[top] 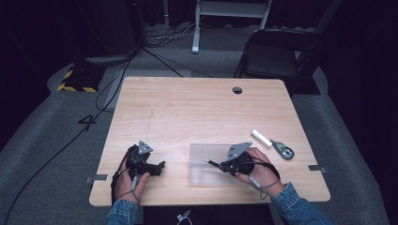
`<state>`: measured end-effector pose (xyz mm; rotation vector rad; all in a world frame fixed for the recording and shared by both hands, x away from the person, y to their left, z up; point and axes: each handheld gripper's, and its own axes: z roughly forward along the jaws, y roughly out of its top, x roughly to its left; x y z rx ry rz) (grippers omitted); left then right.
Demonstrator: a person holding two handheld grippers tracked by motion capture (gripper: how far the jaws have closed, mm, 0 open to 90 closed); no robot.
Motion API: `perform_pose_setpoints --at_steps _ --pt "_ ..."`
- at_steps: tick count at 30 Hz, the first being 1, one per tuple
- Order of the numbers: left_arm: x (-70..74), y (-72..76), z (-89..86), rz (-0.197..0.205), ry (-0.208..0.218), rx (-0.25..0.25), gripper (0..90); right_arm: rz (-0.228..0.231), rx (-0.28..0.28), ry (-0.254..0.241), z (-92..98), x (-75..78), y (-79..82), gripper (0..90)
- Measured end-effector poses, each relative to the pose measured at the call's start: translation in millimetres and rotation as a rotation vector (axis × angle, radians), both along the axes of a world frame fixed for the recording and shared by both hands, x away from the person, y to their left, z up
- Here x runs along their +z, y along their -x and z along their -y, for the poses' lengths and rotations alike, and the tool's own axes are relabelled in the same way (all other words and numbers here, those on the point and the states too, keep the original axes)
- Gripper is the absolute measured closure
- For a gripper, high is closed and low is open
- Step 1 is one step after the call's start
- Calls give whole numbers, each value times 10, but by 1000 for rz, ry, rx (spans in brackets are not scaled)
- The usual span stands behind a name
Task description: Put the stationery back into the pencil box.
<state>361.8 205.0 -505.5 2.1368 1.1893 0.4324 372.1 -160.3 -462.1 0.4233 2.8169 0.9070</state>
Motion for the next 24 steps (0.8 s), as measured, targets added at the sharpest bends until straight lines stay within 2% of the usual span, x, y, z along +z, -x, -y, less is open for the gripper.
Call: perform_pose_setpoints --at_steps 17,24 --pt "0 0 -1 1 0 -1 46 -34 7 50 -24 -89 5 797" --pt "0 -1 -1 1 -1 -1 46 -30 1 72 -31 -114 5 796"
